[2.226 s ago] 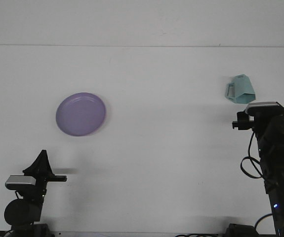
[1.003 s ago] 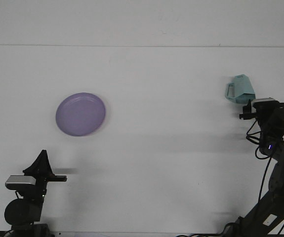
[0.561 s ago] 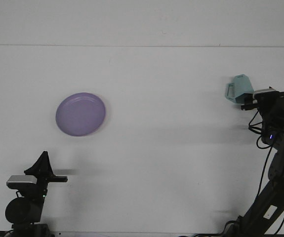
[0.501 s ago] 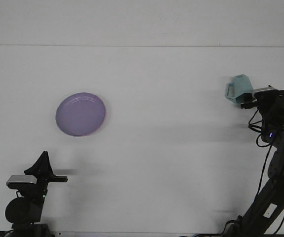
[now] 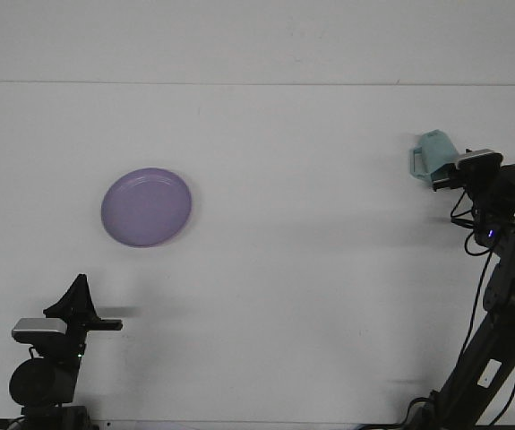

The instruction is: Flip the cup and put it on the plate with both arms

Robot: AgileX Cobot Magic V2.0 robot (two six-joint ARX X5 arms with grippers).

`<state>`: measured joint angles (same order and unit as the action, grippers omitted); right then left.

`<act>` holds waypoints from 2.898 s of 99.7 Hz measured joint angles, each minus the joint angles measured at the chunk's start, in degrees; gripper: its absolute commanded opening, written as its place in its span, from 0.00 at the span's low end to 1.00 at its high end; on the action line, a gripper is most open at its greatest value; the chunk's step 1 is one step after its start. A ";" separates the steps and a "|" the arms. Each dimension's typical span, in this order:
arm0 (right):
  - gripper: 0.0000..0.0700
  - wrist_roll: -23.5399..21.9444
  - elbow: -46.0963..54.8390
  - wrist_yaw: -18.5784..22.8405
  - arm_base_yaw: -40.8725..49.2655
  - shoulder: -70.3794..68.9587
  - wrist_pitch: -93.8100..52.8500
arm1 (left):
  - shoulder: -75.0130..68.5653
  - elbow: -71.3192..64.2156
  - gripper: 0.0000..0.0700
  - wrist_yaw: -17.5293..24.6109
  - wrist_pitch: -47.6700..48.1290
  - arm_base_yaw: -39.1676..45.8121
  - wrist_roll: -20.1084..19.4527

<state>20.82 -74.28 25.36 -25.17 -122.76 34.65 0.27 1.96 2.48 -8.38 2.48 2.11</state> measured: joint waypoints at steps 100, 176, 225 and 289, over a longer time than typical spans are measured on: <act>0.01 -13.92 -0.31 -4.22 6.80 29.70 -35.93 | 0.00 0.11 0.02 0.00 -1.62 0.00 1.46; 0.01 -21.40 -0.96 -7.67 41.66 50.93 -97.57 | 0.00 3.61 0.02 0.33 -1.42 0.00 4.74; 0.01 -21.68 -1.01 -16.61 59.30 32.48 -100.83 | 0.00 3.61 0.02 0.39 1.42 0.00 4.90; 0.60 -19.39 -3.89 -16.46 57.48 36.15 -101.94 | 0.81 7.26 0.02 10.45 1.77 0.00 14.08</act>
<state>1.43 -78.17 8.91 32.32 -86.61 -67.29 1.08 9.21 12.93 -6.61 2.48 16.19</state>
